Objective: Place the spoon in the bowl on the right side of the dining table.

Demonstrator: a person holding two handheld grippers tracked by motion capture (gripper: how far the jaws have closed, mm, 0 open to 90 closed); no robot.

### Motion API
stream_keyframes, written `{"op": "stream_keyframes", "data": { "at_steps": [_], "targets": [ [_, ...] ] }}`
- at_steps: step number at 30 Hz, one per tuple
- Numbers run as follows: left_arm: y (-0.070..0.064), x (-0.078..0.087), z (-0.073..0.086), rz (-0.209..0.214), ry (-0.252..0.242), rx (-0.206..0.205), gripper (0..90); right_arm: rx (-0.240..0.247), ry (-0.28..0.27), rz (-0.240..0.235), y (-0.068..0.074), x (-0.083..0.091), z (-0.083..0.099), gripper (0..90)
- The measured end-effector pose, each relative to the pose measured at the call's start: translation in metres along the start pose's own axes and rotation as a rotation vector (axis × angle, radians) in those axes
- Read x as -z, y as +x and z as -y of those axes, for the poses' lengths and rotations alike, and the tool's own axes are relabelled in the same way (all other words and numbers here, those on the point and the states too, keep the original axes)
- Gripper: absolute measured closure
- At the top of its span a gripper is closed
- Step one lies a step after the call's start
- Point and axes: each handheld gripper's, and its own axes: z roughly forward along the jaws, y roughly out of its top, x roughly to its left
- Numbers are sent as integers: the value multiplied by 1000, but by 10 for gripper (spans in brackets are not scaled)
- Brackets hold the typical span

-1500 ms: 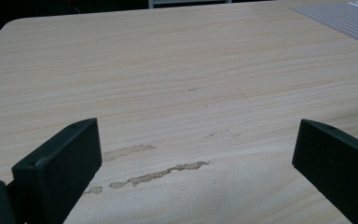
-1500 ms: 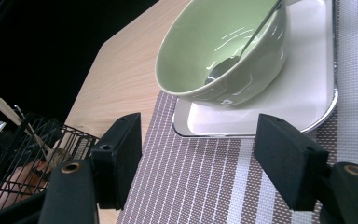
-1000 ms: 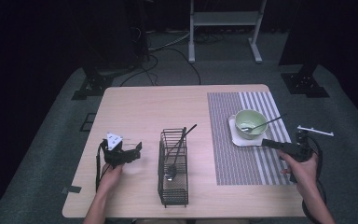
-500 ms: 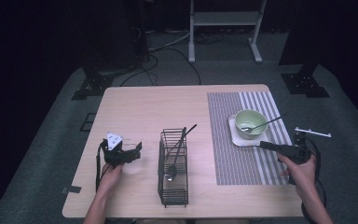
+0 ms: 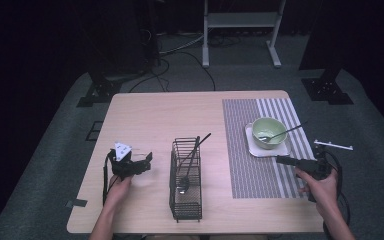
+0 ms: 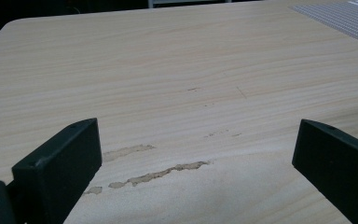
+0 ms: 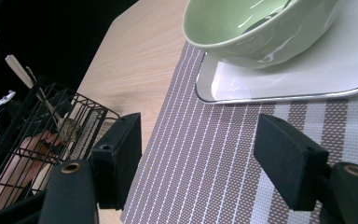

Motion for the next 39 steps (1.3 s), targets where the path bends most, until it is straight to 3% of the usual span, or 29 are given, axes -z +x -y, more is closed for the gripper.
{"op": "stream_keyframes", "data": {
  "at_steps": [39],
  "targets": [
    [0,0,0,0,0,2,3,63,53,-80,31,-13,23,309]
  ]
}}
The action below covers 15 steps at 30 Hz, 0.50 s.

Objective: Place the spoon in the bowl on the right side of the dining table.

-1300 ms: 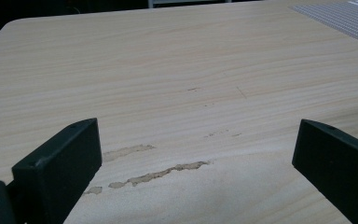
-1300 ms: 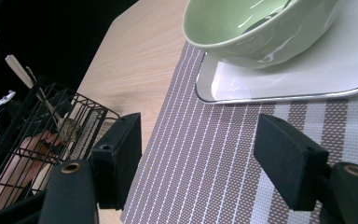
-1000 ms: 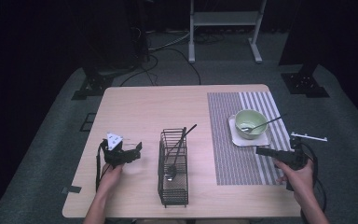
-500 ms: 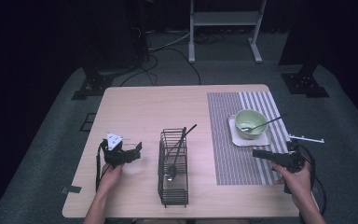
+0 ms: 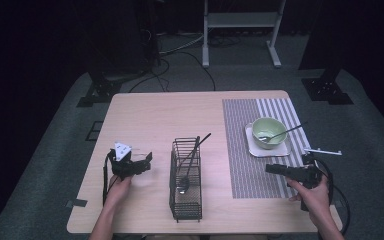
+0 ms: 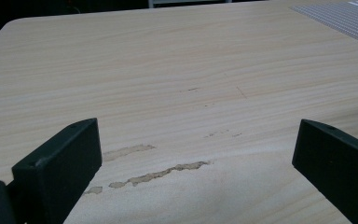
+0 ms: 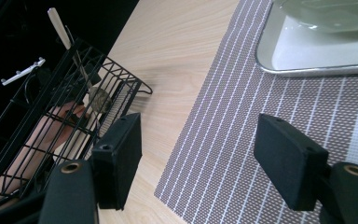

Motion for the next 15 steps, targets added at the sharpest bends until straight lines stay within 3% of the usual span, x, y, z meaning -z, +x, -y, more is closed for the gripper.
{"op": "stream_keyframes", "data": {
  "at_steps": [15],
  "targets": [
    [0,0,0,0,0,0,3,16,28,-22,7,-8,9,309]
  ]
}}
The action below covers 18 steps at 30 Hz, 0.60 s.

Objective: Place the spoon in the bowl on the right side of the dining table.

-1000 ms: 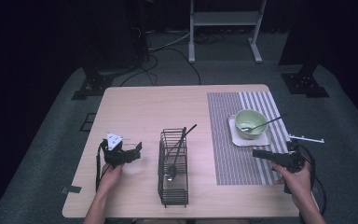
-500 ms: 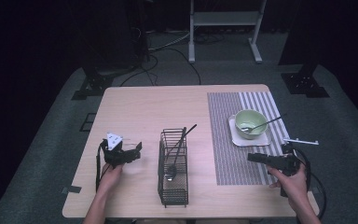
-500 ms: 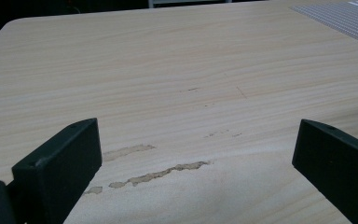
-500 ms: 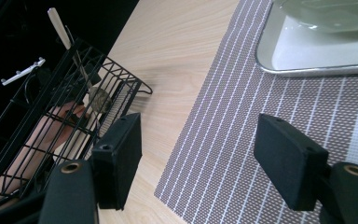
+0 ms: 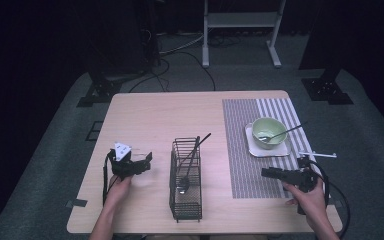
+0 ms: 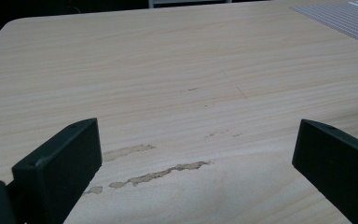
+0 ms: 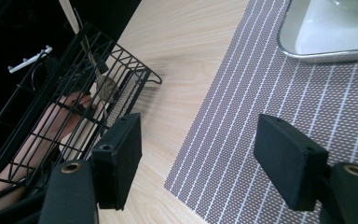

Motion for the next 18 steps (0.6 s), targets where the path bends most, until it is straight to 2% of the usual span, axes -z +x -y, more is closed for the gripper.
{"op": "stream_keyframes", "data": {
  "at_steps": [9,18],
  "targets": [
    [0,0,0,0,0,-1,4,14,16,-14,6,-4,5,309],
    [0,0,0,0,0,-1,3,53,29,-16,16,-8,9,309]
  ]
}}
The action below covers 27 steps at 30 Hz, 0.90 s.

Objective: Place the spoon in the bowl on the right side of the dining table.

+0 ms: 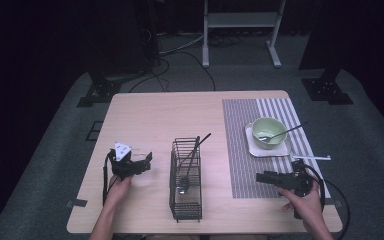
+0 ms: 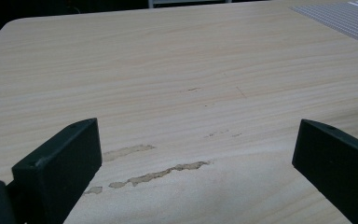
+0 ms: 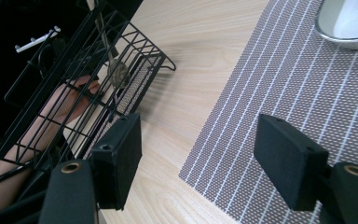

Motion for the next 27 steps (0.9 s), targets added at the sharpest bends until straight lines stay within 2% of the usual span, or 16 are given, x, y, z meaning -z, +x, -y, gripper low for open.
{"op": "stream_keyframes", "data": {
  "at_steps": [27],
  "targets": [
    [0,0,0,-1,0,-1,3,42,32,-28,17,-9,13,309]
  ]
}}
